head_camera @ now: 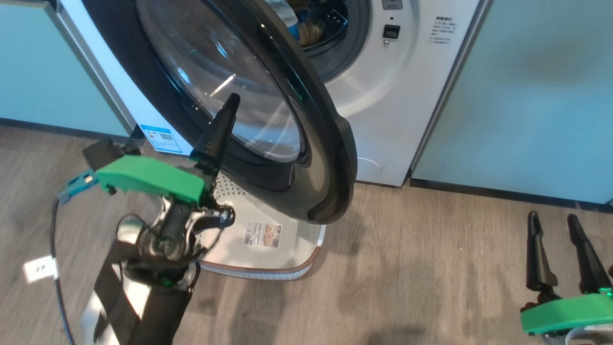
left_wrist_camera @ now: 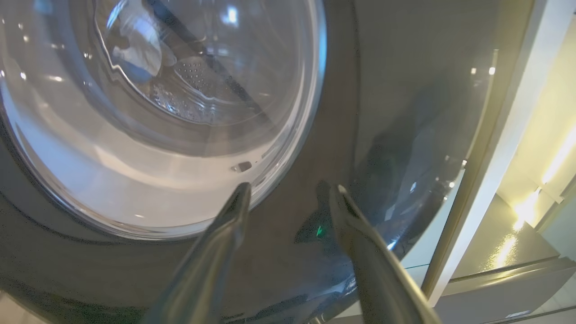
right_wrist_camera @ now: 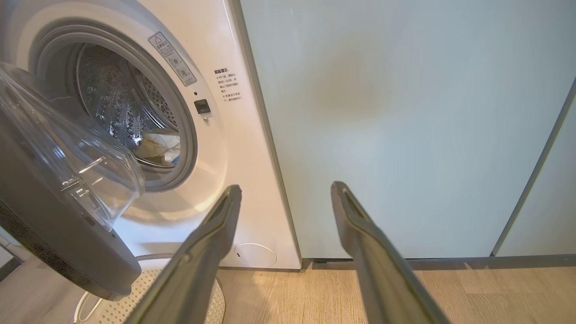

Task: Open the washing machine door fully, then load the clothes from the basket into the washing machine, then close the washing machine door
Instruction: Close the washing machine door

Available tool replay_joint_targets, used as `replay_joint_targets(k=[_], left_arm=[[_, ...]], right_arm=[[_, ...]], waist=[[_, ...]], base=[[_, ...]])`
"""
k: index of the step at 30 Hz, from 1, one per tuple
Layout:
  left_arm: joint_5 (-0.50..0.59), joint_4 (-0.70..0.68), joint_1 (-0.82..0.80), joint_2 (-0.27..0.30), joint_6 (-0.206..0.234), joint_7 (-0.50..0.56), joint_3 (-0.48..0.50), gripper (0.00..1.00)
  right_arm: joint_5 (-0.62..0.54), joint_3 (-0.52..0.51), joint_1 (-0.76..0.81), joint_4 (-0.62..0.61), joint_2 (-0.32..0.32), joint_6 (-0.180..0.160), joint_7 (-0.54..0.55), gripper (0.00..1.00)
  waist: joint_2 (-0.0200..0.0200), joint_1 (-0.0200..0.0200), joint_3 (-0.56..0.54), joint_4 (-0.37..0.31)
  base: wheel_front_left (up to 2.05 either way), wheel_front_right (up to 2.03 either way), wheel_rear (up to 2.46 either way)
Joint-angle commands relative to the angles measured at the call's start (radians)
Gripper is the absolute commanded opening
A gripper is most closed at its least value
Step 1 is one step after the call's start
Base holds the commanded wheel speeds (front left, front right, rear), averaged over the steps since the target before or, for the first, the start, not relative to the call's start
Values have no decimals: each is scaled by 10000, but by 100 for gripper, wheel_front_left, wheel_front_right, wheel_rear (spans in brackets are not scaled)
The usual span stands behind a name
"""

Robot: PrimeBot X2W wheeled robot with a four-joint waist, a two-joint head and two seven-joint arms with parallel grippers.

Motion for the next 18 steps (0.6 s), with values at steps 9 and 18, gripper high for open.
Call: replay_joint_targets(k=[9,18], left_arm=[[4366,-202,507,1593,31,-2789,-983,100],[8599,330,1411,2029,2281,-3758,-2054,100]], right_arm=[[-133,-19,-139,-410,-55,-29,-94,100],[-170,-45,188,-485,-55,-29,-77,100]], waist=[[-1,1,-380,226],[-1,1,-716,237]], base=[[0,0,0],[0,0,0]])
